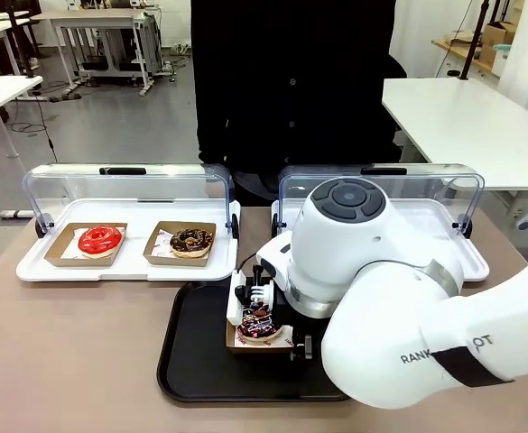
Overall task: Move the fourth donut from the left to the tray.
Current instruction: Pick up the Paper togo box containing the Donut indicated by the person and place it on the Handle tray.
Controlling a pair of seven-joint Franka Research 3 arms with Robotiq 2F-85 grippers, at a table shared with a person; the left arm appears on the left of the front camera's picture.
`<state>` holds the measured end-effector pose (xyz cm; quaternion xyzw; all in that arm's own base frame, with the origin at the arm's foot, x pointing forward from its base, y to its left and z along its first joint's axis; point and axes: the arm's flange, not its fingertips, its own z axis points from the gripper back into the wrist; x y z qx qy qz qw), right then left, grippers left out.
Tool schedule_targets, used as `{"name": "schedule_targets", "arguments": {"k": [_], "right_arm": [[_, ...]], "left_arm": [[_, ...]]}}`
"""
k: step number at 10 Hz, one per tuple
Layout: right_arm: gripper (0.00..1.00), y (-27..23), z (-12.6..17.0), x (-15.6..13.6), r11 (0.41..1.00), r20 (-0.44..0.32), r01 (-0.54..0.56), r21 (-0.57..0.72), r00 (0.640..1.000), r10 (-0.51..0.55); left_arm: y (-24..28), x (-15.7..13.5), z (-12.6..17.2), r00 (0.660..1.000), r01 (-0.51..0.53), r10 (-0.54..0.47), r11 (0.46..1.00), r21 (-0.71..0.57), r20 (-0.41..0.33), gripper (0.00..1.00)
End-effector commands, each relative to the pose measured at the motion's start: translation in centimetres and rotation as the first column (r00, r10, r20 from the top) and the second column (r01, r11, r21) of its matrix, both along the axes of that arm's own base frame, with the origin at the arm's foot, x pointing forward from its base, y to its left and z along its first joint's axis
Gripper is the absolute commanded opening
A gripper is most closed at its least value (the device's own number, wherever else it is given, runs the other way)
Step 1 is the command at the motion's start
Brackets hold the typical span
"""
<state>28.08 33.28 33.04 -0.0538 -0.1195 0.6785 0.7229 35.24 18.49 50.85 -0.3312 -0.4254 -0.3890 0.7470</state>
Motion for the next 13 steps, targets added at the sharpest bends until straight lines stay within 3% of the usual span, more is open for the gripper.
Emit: {"name": "schedule_targets", "arguments": {"k": [1,6,7,13], "right_arm": [[1.0,-4.5,2.3,-3.5,1.0,0.005,-0.021,0.012,1.0,0.021],[1.0,-5.5,4.1,-3.8,0.998,-0.012,-0.02,0.065,1.0,0.02],[0.95,-0.8,5.2,-1.0,1.0,0.035,0.007,0.018,0.999,-0.007],[0.95,-0.8,5.2,-1.0,1.0,0.035,0.007,0.018,0.999,-0.007]], "left_arm": [[0.1,0.0,0.1,1.0,0.012,-0.012,1.0,-0.007,0.027,1.0],[0.1,0.0,0.1,1.0,0.012,-0.012,1.0,-0.007,0.027,1.0],[0.1,0.0,0.1,1.0,0.012,-0.012,1.0,-0.007,0.027,1.0],[0.1,0.0,0.1,1.0,0.012,-0.012,1.0,-0.007,0.027,1.0]]}}
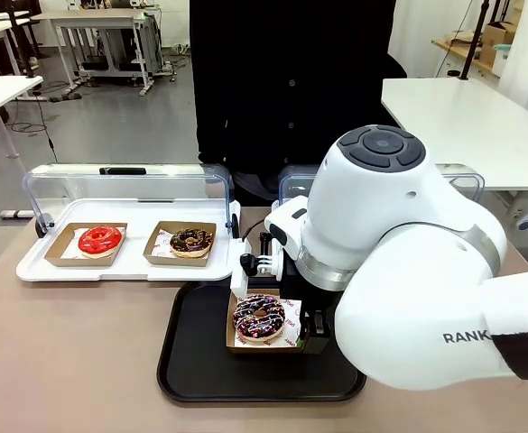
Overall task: Move the fourth donut from the left to the tray.
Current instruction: Pick up the Paper togo box containing the Donut indicated by the person and place it on the Handle tray.
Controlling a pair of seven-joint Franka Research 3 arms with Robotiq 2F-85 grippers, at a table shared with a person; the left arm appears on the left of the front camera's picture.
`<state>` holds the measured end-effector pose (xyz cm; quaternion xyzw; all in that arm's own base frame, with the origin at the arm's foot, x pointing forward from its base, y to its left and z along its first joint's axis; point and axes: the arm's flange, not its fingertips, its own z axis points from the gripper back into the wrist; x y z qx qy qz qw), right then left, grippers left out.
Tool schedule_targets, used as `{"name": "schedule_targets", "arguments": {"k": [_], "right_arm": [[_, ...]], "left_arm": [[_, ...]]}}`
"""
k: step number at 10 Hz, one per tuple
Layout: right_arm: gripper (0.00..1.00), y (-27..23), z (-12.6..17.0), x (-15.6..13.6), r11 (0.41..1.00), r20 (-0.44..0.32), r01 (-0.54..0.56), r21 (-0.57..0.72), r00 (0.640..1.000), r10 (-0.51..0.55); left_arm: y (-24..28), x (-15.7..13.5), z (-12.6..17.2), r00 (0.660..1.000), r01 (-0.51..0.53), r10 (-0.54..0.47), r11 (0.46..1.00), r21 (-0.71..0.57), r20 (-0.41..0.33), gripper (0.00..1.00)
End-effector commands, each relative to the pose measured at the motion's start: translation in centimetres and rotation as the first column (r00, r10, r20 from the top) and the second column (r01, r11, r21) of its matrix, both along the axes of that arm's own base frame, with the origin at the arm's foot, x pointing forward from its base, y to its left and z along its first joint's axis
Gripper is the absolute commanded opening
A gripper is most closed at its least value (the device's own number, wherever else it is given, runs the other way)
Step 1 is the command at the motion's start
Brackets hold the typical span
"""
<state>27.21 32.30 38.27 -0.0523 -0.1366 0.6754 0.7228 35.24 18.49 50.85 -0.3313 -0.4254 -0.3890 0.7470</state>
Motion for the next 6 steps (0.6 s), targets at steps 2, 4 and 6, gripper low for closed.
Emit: {"name": "schedule_targets", "arguments": {"k": [2,4,6], "right_arm": [[0.95,0.14,-0.05,-0.1,1.0,0.012,0.005,-0.008,1.0,-0.005],[0.95,0.14,-0.05,-0.1,1.0,0.012,0.005,-0.008,1.0,-0.005],[0.95,0.14,-0.05,-0.1,1.0,0.012,0.005,-0.008,1.0,-0.005]], "left_arm": [[0.09,0.0,0.11,1.0,0.012,-0.012,1.0,-0.006,0.027,1.0],[0.09,0.0,0.11,1.0,0.012,-0.012,1.0,-0.006,0.027,1.0],[0.09,0.0,0.11,1.0,0.012,-0.012,1.0,-0.006,0.027,1.0]]}}
